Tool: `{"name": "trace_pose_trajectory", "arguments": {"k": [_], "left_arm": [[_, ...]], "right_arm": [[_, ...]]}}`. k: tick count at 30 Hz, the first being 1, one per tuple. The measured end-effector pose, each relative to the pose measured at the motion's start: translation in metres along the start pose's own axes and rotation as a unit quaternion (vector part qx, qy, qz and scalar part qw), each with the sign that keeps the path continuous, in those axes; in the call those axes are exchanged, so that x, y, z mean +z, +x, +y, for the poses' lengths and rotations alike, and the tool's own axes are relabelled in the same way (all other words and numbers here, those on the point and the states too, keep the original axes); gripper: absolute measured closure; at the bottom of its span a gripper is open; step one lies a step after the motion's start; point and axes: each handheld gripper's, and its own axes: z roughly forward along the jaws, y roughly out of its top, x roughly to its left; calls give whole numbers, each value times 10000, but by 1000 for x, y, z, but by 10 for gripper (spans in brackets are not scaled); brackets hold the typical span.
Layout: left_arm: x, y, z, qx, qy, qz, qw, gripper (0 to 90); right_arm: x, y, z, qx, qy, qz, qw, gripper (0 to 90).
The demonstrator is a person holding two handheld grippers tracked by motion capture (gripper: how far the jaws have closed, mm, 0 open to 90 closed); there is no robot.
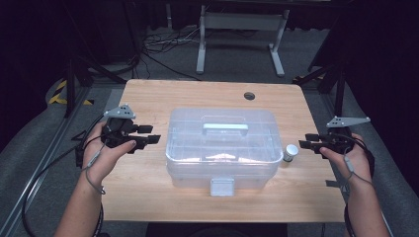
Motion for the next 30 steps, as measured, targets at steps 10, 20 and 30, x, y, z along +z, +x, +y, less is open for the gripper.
{"name": "trace_pose_trajectory", "arguments": {"k": [10, 20, 30], "left_arm": [[11, -27, 40, 678, -152, -232, 9973, 445], [44, -49, 67, 1069, 42, -735, 9915, 428], [71, -53, 77, 1143, 159, -807, 9900, 395]], "right_arm": [[1, 3, -13, -85, 46, -141, 9999, 518], [1, 7, -16, -146, -114, -71, 9998, 509], [7, 8, -15, -313, -119, -2, 9994, 493]]}}
